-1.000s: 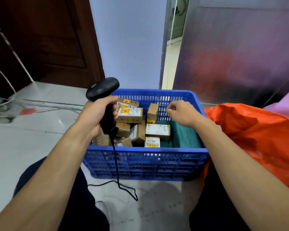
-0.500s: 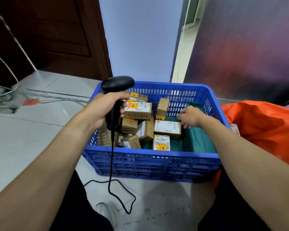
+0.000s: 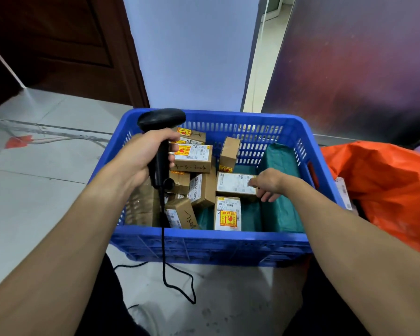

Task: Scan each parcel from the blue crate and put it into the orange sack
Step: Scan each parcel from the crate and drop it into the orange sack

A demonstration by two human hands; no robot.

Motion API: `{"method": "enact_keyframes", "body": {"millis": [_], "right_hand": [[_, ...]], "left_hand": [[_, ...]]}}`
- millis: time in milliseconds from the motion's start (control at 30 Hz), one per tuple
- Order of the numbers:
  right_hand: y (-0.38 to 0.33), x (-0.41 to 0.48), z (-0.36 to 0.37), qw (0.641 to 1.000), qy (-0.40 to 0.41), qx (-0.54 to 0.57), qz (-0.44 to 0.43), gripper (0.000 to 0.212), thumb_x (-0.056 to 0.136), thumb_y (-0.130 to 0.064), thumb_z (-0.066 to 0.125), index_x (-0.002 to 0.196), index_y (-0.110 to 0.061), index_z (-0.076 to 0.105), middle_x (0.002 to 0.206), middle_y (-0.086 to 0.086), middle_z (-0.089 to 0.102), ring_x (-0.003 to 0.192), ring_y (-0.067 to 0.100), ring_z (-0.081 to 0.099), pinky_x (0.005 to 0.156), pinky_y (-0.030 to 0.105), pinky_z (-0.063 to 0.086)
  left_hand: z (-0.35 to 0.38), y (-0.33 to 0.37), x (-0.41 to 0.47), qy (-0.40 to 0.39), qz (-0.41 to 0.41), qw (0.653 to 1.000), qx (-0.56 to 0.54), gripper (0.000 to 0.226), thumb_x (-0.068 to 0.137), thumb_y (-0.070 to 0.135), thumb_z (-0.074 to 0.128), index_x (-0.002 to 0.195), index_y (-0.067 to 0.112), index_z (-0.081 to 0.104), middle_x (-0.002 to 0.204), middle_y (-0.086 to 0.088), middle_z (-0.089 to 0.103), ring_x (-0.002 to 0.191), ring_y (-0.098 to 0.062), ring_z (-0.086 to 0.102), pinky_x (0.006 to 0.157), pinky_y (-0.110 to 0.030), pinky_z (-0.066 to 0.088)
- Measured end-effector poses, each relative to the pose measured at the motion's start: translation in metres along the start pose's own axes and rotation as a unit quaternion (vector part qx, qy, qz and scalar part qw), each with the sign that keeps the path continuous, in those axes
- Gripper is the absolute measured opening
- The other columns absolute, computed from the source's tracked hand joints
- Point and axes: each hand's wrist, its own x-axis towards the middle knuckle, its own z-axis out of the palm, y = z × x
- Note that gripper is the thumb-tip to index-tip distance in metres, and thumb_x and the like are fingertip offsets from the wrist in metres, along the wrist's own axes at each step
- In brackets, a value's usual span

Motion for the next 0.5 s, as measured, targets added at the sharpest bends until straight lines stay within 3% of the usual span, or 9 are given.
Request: {"method": "enact_keyframes", "body": {"millis": [100, 300, 500], "right_hand": [[0.008, 0.008, 0.005, 0.998, -0.049, 0.013, 0.026, 0.043, 0.105, -0.038, 0.053, 0.132, -0.005, 0.054, 0.091, 0.010, 0.070, 0.089, 0.027, 0.071, 0.084, 0.038, 0.059], [0.017, 0.029, 0.007, 0.990, -0.092, 0.092, 0.052, 0.048, 0.105, -0.039, 0.054, 0.138, -0.005, 0.054, 0.094, 0.010, 0.070, 0.098, 0.027, 0.070, 0.095, 0.039, 0.056], [0.011, 0.056, 0.037, 0.988, -0.095, 0.095, 0.069, 0.053, 0.099, -0.040, 0.064, 0.135, -0.003, 0.052, 0.109, 0.014, 0.070, 0.098, 0.026, 0.069, 0.094, 0.040, 0.057]], "left_hand": [[0.003, -0.004, 0.010, -0.012, -0.011, 1.000, 0.010, 0.014, 0.094, 0.023, 0.070, 0.102, 0.012, 0.072, 0.072, 0.001, 0.065, 0.051, -0.010, 0.055, 0.050, -0.024, 0.051], [0.014, -0.010, 0.020, -0.046, -0.047, 0.996, 0.056, 0.014, 0.096, 0.026, 0.068, 0.098, 0.012, 0.070, 0.072, 0.001, 0.064, 0.052, -0.009, 0.053, 0.053, -0.024, 0.050], [0.025, -0.011, 0.022, -0.058, -0.046, 0.995, 0.072, 0.015, 0.094, 0.026, 0.070, 0.101, 0.012, 0.071, 0.072, 0.000, 0.065, 0.053, -0.012, 0.052, 0.055, -0.027, 0.049]]}}
